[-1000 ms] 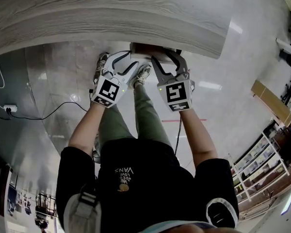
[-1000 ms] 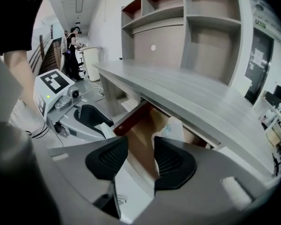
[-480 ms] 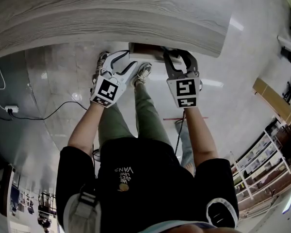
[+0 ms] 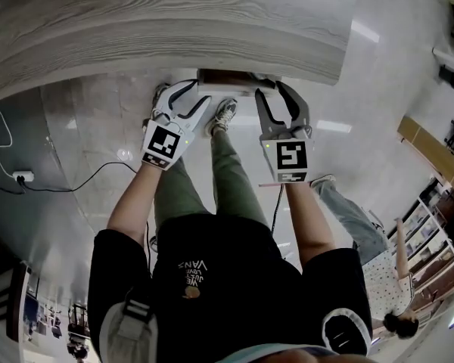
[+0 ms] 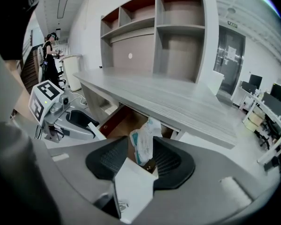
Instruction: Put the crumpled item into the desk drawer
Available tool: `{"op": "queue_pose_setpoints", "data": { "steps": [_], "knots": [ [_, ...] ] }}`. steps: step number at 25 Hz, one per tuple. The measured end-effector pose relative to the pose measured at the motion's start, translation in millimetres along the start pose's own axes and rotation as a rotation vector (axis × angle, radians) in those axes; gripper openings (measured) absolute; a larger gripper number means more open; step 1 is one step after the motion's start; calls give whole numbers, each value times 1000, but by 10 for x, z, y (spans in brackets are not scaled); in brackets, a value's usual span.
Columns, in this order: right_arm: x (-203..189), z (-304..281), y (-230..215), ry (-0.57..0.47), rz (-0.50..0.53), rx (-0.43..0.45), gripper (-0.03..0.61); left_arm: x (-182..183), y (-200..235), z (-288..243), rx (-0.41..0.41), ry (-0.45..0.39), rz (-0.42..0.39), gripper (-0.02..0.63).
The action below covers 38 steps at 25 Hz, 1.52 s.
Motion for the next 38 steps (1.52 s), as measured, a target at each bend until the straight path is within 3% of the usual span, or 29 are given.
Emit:
{"op": "queue_pose_setpoints", "data": {
  "steps": [8, 38],
  "knots": [
    [-90, 294, 217, -42, -72, -14, 152, 141, 50, 61, 8, -62, 39, 183],
    [-14, 612, 171, -112, -187, -102, 152, 236, 62, 238, -3, 23, 36, 187]
  ]
}}
Point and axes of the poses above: the fingertips, and each gripper's own axes: z backward along the fingers, y to its left, x out of its top, the point moved 7 cm from there along z, backward along the fingers, and after that the axes turned 6 degrees about y, right-handed, at the moved point
